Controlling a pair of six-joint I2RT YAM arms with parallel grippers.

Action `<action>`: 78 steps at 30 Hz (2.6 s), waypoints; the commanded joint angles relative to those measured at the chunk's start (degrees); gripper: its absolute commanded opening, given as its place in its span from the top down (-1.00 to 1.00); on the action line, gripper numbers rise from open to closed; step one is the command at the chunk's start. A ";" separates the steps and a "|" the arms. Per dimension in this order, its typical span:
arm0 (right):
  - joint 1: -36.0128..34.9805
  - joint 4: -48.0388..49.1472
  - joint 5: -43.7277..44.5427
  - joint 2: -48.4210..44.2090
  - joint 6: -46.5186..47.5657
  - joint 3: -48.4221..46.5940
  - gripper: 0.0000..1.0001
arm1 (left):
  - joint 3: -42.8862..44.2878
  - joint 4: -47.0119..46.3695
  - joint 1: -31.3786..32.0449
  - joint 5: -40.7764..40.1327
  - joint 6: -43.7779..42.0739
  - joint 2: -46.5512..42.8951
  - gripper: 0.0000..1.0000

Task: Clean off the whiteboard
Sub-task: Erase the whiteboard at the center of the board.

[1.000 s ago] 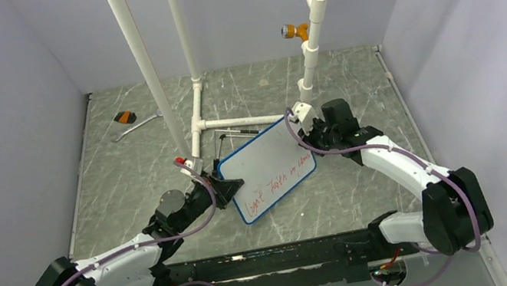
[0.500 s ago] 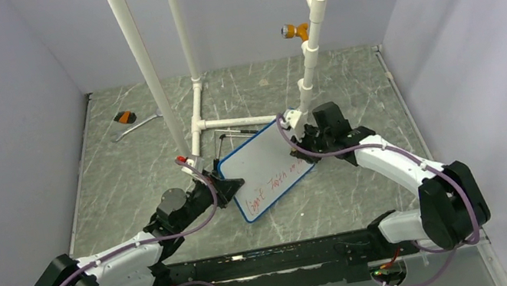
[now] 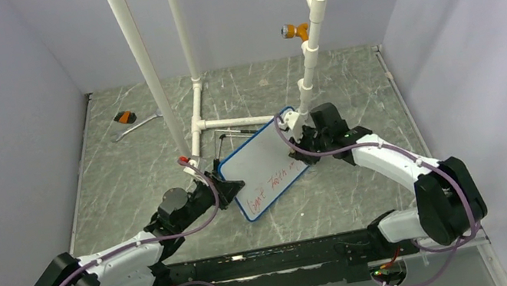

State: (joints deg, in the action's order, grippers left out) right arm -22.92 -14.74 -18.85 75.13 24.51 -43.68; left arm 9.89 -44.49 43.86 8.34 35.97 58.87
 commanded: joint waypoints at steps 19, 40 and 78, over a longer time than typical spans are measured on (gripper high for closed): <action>-1.06 0.28 -13.25 -0.80 -0.24 -1.61 1.00 | -0.92 3.24 1.23 6.92 -4.15 1.07 1.00; 2.74 2.78 -10.98 -1.78 -8.85 -9.20 1.00 | 1.66 3.28 1.35 10.72 -4.66 4.21 1.00; 2.84 -4.48 -18.15 0.70 0.68 -8.70 1.00 | 4.35 3.40 1.65 12.20 -6.80 6.83 1.00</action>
State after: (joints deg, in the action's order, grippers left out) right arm -16.27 -19.81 -34.85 76.86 22.44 -51.83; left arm 13.04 -40.49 44.51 16.75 32.34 64.69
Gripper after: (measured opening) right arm 0.138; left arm 0.072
